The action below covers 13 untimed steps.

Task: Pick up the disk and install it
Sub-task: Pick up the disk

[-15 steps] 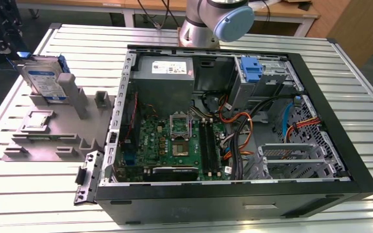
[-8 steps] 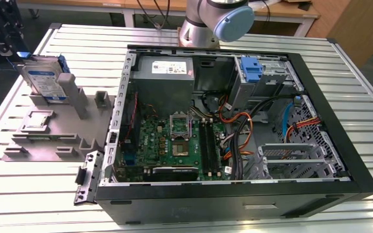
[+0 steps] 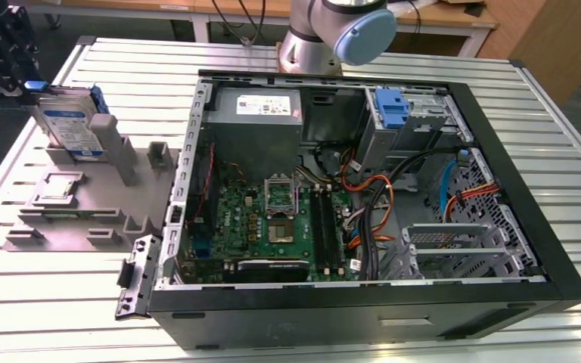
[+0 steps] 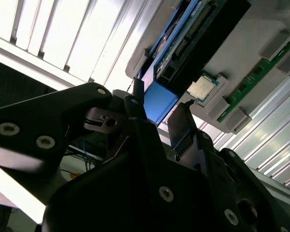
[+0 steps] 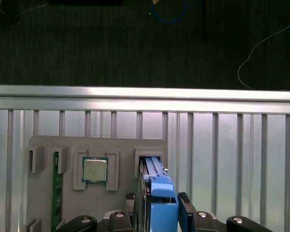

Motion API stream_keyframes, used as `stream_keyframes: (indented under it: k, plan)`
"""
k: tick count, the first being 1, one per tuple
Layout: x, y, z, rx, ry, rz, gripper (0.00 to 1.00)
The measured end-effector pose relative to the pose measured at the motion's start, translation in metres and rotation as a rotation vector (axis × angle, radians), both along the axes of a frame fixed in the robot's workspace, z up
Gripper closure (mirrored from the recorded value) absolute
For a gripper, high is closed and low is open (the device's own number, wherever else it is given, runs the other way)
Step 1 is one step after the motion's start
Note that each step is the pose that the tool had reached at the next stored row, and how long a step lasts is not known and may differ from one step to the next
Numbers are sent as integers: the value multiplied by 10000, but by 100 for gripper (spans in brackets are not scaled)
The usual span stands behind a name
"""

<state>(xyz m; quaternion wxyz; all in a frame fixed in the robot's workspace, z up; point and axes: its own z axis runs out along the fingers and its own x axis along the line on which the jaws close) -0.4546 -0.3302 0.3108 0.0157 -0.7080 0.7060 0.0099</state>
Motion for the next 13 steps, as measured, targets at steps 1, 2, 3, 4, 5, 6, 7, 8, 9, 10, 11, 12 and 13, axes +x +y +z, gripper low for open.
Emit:
stream_keyframes:
  k: [1,2,3,4,5,6,7,8,9,10,11,12,13]
  plan:
    - [-1,-1,-6,0,1,0,53]
    - [-1,-2,-7,0,3,0,53]
    - [-1,-2,-7,0,4,0,53]
    - [0,-2,-7,1,4,1,53]
    - [0,-2,-8,2,2,1,53]
    - [0,-2,-9,2,1,2,53]
    - [0,-2,-9,1,1,1,53]
    - [0,-2,-9,2,1,2,53]
    - [0,-2,-9,2,1,2,53]
    - [0,-2,-9,1,1,2,53]
    - [0,-2,-9,2,1,2,53]
    - [0,-2,-9,2,1,2,53]
    - [0,-2,-9,1,2,2,53]
